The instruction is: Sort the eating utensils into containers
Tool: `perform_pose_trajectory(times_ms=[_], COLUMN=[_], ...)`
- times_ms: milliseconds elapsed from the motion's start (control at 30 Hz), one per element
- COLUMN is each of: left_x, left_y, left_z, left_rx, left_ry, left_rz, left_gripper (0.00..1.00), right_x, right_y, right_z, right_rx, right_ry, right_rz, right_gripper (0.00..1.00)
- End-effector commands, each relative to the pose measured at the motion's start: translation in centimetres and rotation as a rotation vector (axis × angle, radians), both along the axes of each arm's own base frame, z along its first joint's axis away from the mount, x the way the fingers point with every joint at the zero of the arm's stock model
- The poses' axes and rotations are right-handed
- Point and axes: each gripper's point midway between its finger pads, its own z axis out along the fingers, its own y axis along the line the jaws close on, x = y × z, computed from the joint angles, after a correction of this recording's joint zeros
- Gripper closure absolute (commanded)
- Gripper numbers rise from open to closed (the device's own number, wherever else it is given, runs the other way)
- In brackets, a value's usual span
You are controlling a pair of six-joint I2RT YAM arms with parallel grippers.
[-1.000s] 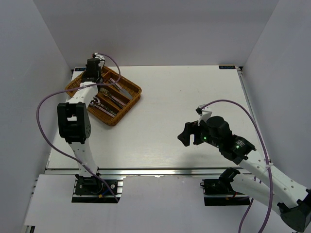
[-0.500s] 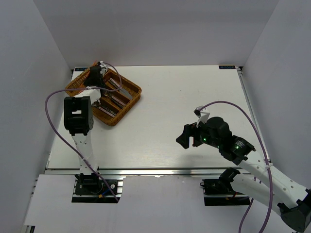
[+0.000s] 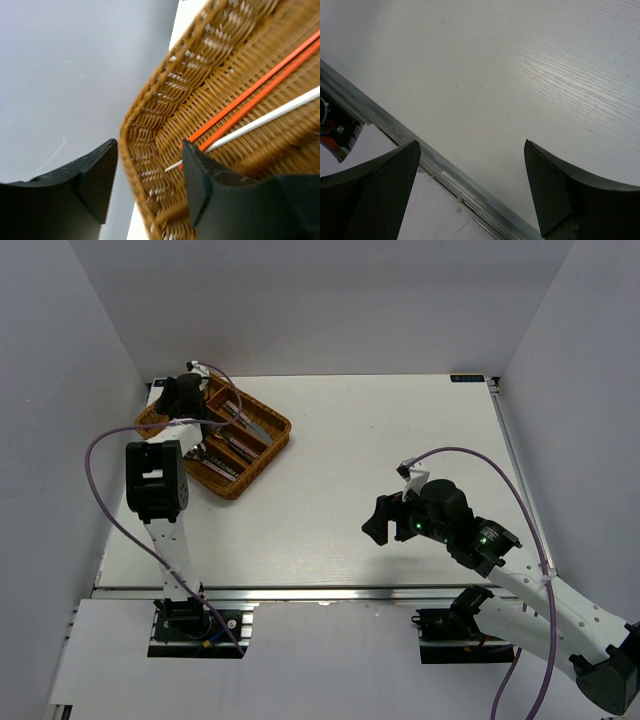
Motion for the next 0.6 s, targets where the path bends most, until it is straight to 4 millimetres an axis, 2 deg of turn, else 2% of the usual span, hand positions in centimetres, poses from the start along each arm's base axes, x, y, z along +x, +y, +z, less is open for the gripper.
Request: perform_pose_trajectory(times_ms=[0,33,67,100,133,167,200,233,267,300,333,400,433,467,500,533,567], left_x=[-1.0,-1.4,-2.0,-3.2,-4.2,-5.0,-6.2,-7.4,-8.4,-9.4,-12.0,-14.7,-18.1,-19.7,-21.7,-25.2,-26.9], left_y=[-3.8,-6.2,-7.4,-9.7,-10.6,-11.5,-12.3,-13.7,-13.5,-13.8,-13.4,-13.9,-13.5,-13.7,-13.3,-12.4,-12.1], left_z=[13.3,13.6,14.9,18.1,19.0,20.3,22.5,21.8,24.0,24.5,24.3,24.1,25.3,23.3,22.9,25.1,24.8], left_rx=[-0.123,-0.151,-0.169,-0.209,-0.224,-0.242,-0.293,-0.323,-0.354,-0.463,-0.501,-0.622,-0.659,-0.694,-0.707,-0.739,-0.767], left_ry=[-0.339,-0.350,-0.381,-0.452,-0.467,-0.484,-0.533,-0.459,-0.494,-0.532,-0.478,-0.475,-0.491,-0.455,-0.454,-0.550,-0.581], left_rz=[-0.060,-0.112,-0.132,-0.170,-0.169,-0.175,-0.173,-0.169,-0.129,-0.085,-0.045,-0.029,-0.027,-0.023,-0.011,-0.027,-0.012], left_gripper=[0.34,0.33,0.31,0.21,0.04,0.02,0.02,0.02,0.02,0.02,0.02,0.02,0.02,0.02,0.02,0.02,0.02], right_x=[1.2,1.3,1.4,1.8,2.1,2.4,2.7,3.5,3.8,4.2,4.7,5.0,5.1,5.0,4.9,4.9,4.3], right_y=[0.1,0.1,0.2,-0.1,-0.4,-0.6,-0.9,-1.8,-2.4,-3.1,-5.0,-6.8,-8.6,-9.5,-10.4,-11.7,-12.8], right_z=[1.6,1.7,2.2,2.3,2.5,2.8,3.7,4.2,4.7,6.3,6.4,7.8,9.0,9.7,10.2,11.8,12.0], right_rx=[0.010,0.010,0.015,0.005,-0.001,0.000,0.007,-0.013,-0.024,-0.020,-0.078,-0.116,-0.156,-0.175,-0.203,-0.211,-0.240], right_ry=[-0.058,-0.063,-0.068,-0.073,-0.079,-0.082,-0.097,-0.119,-0.129,-0.159,-0.173,-0.198,-0.219,-0.231,-0.248,-0.281,-0.281], right_rz=[-0.020,-0.027,-0.029,-0.056,-0.080,-0.105,-0.129,-0.191,-0.227,-0.270,-0.351,-0.430,-0.497,-0.529,-0.546,-0.597,-0.615], right_gripper=[0.11,0.11,0.11,0.11,0.11,0.11,0.11,0.11,0.11,0.11,0.11,0.11,0.11,0.11,0.11,0.11,0.11])
